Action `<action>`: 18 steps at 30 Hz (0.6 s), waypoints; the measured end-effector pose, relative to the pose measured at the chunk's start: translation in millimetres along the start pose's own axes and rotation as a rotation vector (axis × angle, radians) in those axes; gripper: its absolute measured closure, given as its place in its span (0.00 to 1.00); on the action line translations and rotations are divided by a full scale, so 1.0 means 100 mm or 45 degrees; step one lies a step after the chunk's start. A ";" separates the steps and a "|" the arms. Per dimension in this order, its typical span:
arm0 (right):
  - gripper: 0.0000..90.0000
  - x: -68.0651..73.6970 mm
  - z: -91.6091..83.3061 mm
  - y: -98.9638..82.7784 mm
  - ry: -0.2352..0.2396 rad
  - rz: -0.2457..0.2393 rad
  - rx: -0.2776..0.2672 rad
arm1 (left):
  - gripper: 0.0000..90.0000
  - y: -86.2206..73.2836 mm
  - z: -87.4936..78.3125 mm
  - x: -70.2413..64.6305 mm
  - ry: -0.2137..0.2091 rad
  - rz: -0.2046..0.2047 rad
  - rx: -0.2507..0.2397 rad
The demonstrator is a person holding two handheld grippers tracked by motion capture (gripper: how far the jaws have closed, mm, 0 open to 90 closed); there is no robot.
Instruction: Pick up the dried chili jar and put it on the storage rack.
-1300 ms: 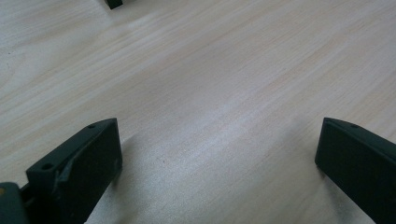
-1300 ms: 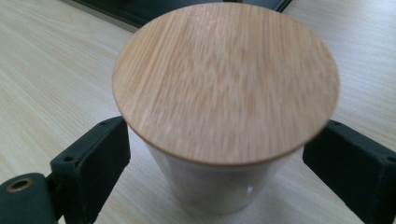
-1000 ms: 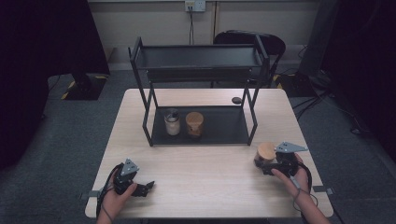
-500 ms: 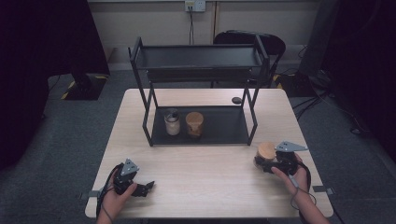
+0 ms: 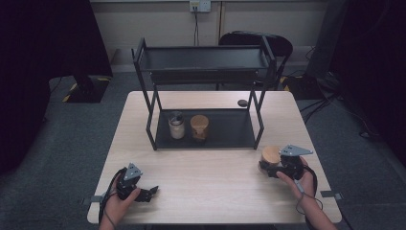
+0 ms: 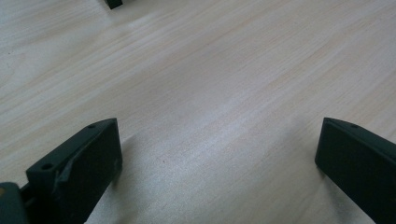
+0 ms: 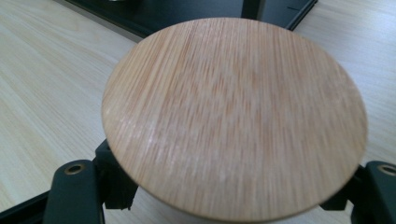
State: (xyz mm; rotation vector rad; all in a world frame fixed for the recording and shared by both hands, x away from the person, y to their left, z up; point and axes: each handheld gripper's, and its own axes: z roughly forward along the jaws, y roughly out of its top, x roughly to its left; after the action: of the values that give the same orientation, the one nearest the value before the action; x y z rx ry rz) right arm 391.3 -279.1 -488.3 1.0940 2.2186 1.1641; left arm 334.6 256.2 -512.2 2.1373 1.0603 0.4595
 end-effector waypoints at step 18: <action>0.28 0.13 0.11 0.18 0.049 -0.070 0.024 | 0.00 0.00 0.00 0.00 0.000 0.000 0.000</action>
State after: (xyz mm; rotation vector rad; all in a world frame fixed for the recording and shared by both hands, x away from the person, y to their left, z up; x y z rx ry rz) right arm 398.6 -257.4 -479.4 1.0196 2.2789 1.1526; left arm 334.6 256.2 -512.2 2.1371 1.0605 0.4592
